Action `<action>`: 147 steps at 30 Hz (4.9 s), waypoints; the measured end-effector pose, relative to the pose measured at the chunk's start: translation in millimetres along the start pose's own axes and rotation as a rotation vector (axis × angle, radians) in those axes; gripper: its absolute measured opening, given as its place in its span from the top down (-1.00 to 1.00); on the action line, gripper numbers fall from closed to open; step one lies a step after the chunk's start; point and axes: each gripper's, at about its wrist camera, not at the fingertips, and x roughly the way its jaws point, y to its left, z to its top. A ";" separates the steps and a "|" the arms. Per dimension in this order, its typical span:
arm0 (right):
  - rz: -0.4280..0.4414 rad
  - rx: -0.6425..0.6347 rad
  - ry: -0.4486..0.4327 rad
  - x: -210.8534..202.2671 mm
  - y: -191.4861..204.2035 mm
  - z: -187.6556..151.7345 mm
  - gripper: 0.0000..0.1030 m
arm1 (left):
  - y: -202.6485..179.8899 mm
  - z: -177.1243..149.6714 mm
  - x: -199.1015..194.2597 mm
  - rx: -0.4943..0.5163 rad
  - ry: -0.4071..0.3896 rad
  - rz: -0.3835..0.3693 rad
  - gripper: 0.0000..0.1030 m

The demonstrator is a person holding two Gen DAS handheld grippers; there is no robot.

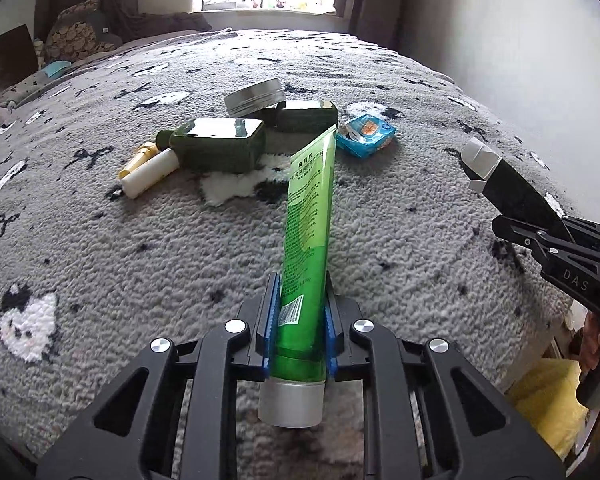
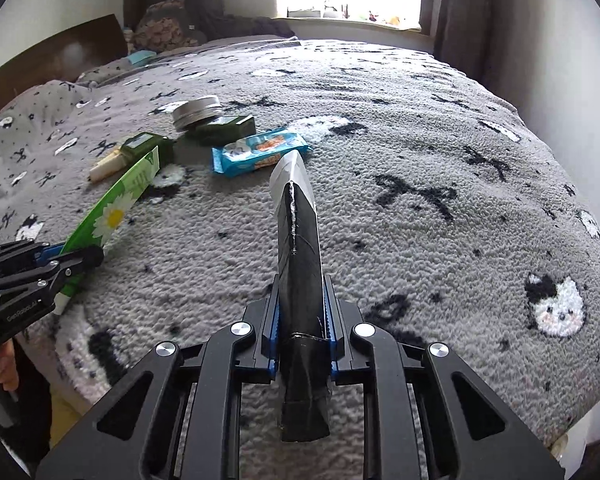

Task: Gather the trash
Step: 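Grasp the black box with the right tool while the left tool grasps the green tube, then lower both tools below the bed edge and release the box and tube into the bin, then grasp the blue wipes pack with the right tool while the left tool grasps the white tube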

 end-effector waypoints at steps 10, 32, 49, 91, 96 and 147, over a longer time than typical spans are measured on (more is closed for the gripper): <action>0.037 -0.048 -0.060 -64.5 34.8 -38.3 0.64 | -1.0 -44.5 -78.2 0.040 -0.081 0.006 0.71; 0.216 -0.104 0.061 -95.3 100.9 -143.8 0.64 | -3.8 -165.2 -137.5 0.029 0.018 -0.025 0.77; 0.251 -0.077 0.261 -55.3 111.3 -194.6 0.65 | -17.7 -222.7 -101.2 0.025 0.240 -0.083 0.79; 0.239 0.075 0.517 30.1 93.6 -231.1 -0.27 | -4.7 -258.1 -5.1 -0.031 0.511 -0.098 0.18; 0.208 0.100 0.455 17.2 87.3 -222.4 -0.56 | -2.9 -248.5 -20.6 -0.024 0.472 -0.077 -0.09; -0.023 0.073 0.061 70.0 27.3 59.8 -0.84 | 117.7 44.3 32.5 -0.044 0.066 0.079 -0.09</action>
